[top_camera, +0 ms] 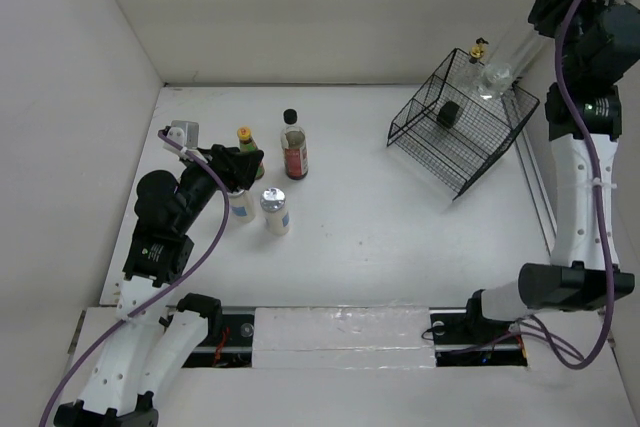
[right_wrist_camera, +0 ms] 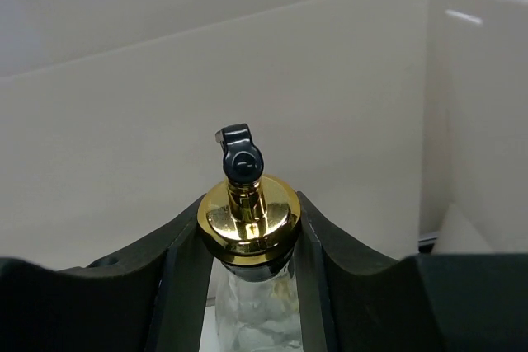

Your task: Organize the condiment bottles

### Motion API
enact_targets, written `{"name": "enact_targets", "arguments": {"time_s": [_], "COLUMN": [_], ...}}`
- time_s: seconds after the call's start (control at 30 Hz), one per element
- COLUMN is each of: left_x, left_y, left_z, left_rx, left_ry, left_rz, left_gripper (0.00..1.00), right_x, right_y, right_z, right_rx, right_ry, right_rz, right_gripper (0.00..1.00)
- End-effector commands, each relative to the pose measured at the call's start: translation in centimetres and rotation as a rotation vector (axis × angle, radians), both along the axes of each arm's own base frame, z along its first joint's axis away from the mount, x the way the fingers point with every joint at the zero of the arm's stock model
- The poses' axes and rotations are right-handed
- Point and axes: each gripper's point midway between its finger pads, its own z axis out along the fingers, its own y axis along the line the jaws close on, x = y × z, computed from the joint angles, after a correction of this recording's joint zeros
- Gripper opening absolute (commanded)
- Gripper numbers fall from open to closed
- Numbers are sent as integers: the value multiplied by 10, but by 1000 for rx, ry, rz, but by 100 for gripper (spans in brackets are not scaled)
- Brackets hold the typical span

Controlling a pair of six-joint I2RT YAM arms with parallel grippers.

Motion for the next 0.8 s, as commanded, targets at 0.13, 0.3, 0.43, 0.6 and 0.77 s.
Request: {"name": "enact_targets", "arguments": {"time_s": [0.13,0.3,0.43,0.6,0.77], "left_x": [2,2,2,2,4], "left_y": [-3,-3,-3,-3,-3], "left_z": [7,7,7,7,4], "left_rx": [-14,-14,-14,-14,-11], "left_ry": [-32,-32,-32,-32,-22], "left_rz": [-15,-15,-15,-15,-15], "left_gripper": [60,60,60,60,60], "right_x": [9,33,43,54,57], "right_y": [-42,-44,-56,-66,-73], "right_z": [23,6,-5,-17,-18], "right_rx": [13,12,13,9,9], "right_ry": [-68,-44,-31,-26,-40], "right_rz": [-79,-67,-106,-154,-186], "right_gripper": [18,18,18,18,18]}}
